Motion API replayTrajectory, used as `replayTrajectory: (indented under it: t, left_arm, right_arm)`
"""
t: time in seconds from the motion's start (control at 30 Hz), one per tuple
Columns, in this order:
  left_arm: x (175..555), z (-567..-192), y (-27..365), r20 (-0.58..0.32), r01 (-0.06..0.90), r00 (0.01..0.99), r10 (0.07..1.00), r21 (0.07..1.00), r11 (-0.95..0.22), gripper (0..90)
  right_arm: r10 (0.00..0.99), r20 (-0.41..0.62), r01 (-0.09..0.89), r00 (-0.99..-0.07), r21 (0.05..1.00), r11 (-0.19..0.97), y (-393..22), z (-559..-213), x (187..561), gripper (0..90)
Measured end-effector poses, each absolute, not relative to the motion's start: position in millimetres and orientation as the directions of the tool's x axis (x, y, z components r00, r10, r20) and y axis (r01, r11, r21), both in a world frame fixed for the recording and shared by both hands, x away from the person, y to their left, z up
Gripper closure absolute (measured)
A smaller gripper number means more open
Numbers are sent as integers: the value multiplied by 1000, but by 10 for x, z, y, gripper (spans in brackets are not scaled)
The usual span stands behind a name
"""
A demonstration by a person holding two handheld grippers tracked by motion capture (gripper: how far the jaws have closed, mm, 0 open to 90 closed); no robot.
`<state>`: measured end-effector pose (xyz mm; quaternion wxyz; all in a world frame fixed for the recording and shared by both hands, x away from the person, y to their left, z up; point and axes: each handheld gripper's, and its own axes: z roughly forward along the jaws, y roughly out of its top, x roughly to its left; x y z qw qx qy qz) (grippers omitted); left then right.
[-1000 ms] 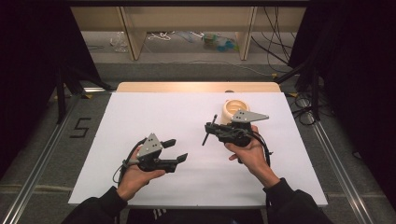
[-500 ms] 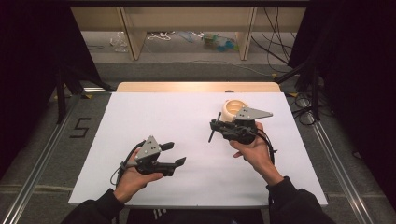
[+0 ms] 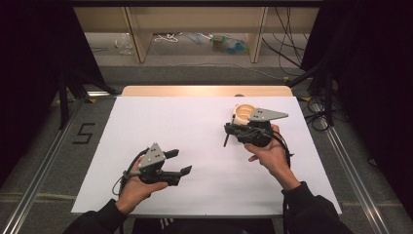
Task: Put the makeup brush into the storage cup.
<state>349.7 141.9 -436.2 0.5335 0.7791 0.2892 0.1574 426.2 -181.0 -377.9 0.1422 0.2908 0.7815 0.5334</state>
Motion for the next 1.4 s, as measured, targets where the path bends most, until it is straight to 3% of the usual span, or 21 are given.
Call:
replayTrajectory:
  t: [0.73,1.4]
  left_arm:
    - [3471,-4368,1440,-86,316,750,656,918,-240,174]
    - [3462,-4369,1421,-93,318,750,655,919,-234,173]
  right_arm:
    - [650,72,313,-757,912,264,-1955,-3593,4425,838]
    - [701,76,327,-709,916,231,-2100,-3385,4616,838]
